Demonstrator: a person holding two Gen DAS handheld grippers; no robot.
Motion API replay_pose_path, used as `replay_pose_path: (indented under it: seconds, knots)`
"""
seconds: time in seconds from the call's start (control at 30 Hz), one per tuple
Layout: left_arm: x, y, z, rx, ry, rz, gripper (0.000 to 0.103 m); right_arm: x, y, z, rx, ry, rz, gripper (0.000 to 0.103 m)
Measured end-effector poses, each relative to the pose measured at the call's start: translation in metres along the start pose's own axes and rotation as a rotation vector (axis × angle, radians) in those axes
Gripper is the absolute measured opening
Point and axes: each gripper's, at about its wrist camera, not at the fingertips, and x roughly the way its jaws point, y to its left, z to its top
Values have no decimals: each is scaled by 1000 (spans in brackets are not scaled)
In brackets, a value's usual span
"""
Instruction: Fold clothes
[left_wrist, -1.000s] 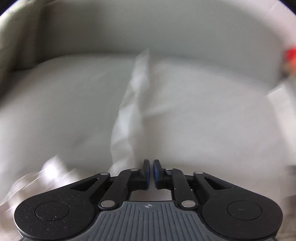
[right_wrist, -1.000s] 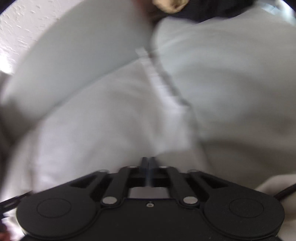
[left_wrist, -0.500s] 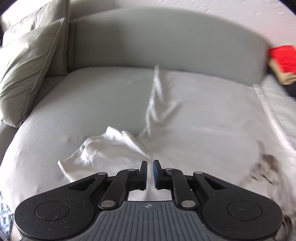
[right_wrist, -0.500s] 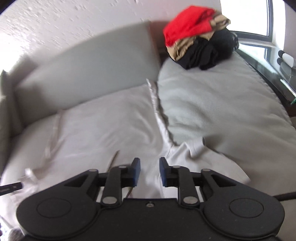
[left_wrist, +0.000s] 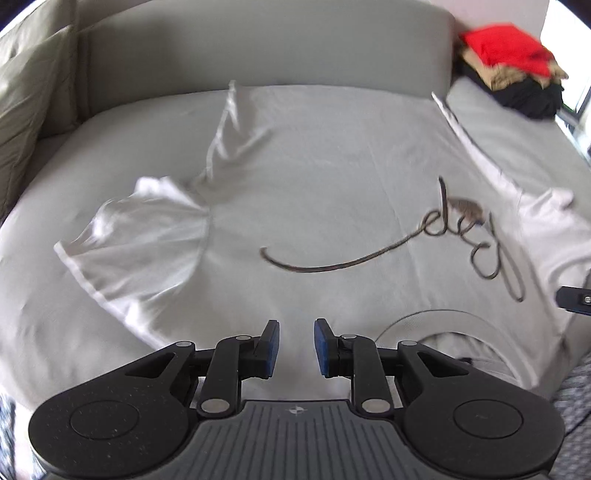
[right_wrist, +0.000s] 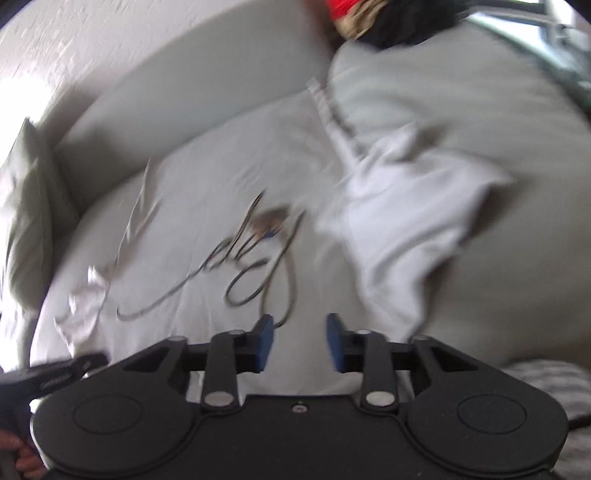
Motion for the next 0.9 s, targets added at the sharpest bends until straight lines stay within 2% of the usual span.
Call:
replay_pose_path:
  seconds: [0.17,0.3,0.43,0.5,0.53,0.6,0.67,0.7,0.8,0.9]
  knots:
    - [7,-19,-15,62,-29,21,19,28,24,-16,-108,13,10,15]
    - [-14,-17,-40,115,-28,-5,15,10,31,-45,-209,40,-21,13]
    - [-36,-19,-55,128,18,-6,9,-15,19,-58,-142,110,-29,12]
    - [-45,-17,-55,85,40,-84,12,-25,10,-59,-83,127,-8,12]
    - [-49,-19,-53,80,28,-102,14,-32,6,-58,-58,103,10,13]
    - [-57,-25,-49,89,-6,-119,17,-49,-7,-48,1,12,33,21]
    - [-63,-30,-44,104,-38,-128,24,-66,-27,-33,93,-92,49,50]
    - [-65,-32,-41,104,-48,-138,27,-74,-37,-26,139,-144,57,53]
    - [-67,-32,-36,73,-58,-174,28,-86,-84,-8,342,-240,93,54]
    - [-65,-32,-35,50,-48,-180,28,-83,-130,0,523,-284,102,53]
